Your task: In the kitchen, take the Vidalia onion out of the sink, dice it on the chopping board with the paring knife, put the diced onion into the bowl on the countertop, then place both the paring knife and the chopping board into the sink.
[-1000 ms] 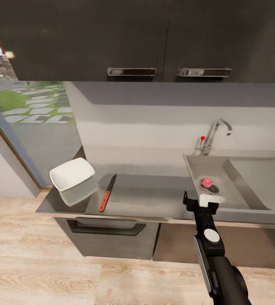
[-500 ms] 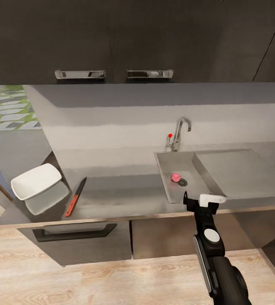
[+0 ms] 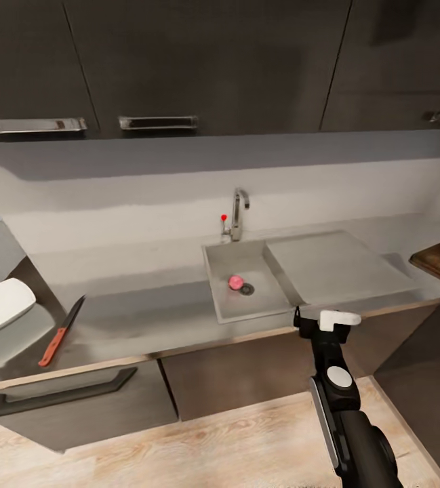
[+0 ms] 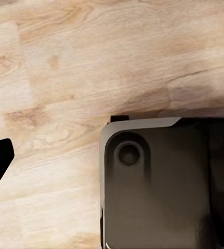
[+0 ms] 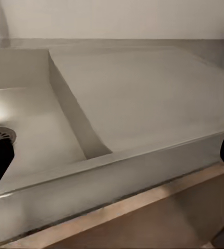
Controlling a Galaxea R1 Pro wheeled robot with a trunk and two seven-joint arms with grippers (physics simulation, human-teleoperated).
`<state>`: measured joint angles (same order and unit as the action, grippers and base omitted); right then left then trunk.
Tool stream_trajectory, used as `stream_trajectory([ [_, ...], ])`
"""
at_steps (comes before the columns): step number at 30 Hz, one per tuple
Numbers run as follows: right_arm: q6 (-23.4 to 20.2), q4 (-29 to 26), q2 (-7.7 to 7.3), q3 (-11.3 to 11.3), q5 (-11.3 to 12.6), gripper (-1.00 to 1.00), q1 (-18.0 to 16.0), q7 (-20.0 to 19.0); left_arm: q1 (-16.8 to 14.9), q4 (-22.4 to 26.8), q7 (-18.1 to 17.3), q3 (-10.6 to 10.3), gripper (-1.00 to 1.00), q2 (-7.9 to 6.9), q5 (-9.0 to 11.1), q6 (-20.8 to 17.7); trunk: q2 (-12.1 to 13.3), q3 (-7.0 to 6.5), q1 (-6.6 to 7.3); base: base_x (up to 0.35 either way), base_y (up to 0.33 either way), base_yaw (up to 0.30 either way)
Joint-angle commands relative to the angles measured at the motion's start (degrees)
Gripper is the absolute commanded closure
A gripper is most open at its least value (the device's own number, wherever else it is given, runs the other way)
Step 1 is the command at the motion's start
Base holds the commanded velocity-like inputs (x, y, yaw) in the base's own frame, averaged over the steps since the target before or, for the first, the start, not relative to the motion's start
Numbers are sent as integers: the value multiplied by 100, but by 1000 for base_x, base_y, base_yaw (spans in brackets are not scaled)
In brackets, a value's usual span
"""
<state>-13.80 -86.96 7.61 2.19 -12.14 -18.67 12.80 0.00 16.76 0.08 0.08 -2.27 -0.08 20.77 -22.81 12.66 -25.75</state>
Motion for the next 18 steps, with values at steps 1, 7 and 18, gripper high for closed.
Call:
stream_trajectory([
  [1, -45, -5, 4, 0, -60, -100, -5, 3, 0, 3, 1, 0, -100, -1, -1, 15, -11, 6, -4, 0, -227, -258],
  [7, -47, -4, 4, 0, -60, -100, -5, 3, 0, 3, 1, 0, -100, -1, -1, 15, -11, -17, -4, 0, -227, -258],
  [18, -47, -5, 12, -6, -60, -100, -5, 3, 0, 3, 1, 0, -100, -1, -1, 15, -11, -50, -4, 1, -228, -258],
])
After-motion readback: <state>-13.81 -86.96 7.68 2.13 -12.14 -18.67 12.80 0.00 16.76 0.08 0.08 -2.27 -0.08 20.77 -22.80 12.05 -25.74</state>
